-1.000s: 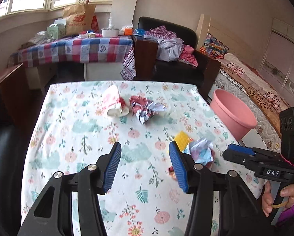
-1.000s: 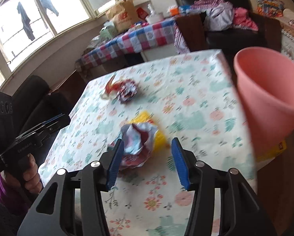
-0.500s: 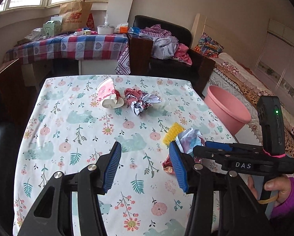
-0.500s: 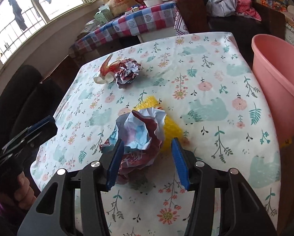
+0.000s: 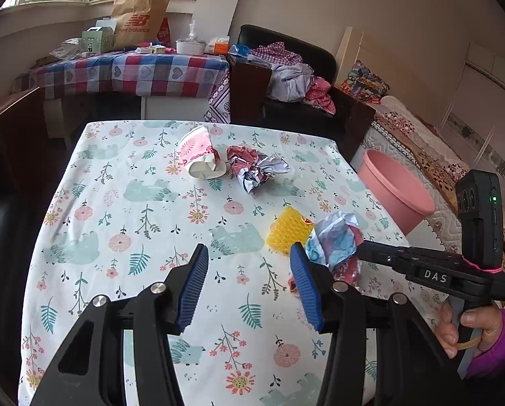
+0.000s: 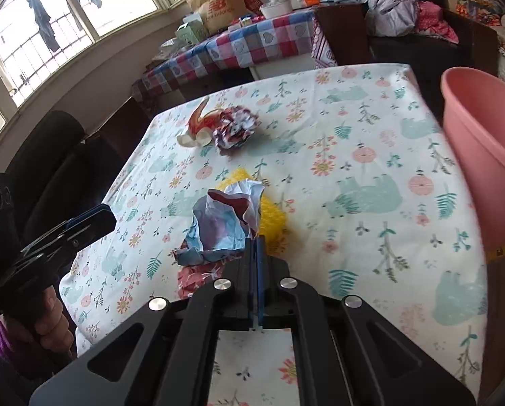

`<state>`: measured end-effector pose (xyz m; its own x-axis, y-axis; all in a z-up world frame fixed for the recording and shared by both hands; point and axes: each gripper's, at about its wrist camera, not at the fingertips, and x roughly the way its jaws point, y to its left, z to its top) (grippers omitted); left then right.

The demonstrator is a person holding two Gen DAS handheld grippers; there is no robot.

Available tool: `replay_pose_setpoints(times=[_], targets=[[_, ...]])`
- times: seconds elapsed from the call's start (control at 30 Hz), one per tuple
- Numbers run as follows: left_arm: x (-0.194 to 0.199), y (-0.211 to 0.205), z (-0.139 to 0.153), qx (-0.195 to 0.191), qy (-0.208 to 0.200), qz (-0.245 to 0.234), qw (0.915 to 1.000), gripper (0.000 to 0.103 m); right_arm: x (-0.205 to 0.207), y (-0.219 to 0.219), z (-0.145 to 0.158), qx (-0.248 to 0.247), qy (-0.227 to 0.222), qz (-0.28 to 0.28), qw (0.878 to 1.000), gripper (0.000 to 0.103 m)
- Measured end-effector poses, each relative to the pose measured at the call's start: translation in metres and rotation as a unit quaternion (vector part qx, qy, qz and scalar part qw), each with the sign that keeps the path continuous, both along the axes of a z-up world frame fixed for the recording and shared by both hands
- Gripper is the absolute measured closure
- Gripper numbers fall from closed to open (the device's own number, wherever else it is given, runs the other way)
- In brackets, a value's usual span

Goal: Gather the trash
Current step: 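Grasp the crumpled blue-and-red paper with the right tool and lift it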

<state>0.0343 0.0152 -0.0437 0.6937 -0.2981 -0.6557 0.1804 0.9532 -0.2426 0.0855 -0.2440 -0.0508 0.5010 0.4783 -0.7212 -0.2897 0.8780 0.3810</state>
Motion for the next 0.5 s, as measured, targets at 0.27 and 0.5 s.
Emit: replay_pose_setpoints(times=[0.27,0.5], targets=[[0.005,-0.009,-0.001,0.008,0.006,-0.01,0.9999,0.054,-0.006,-0.049,0.009,-0.005,-0.024,-0.076,0.997,0.102],[0.02,-0.036,-0.009,0.013,0.03,-0.05,0.9982,0.054,-0.004,-0.073,0.003,-0.02,-0.021,-0.108,0.994,0.102]])
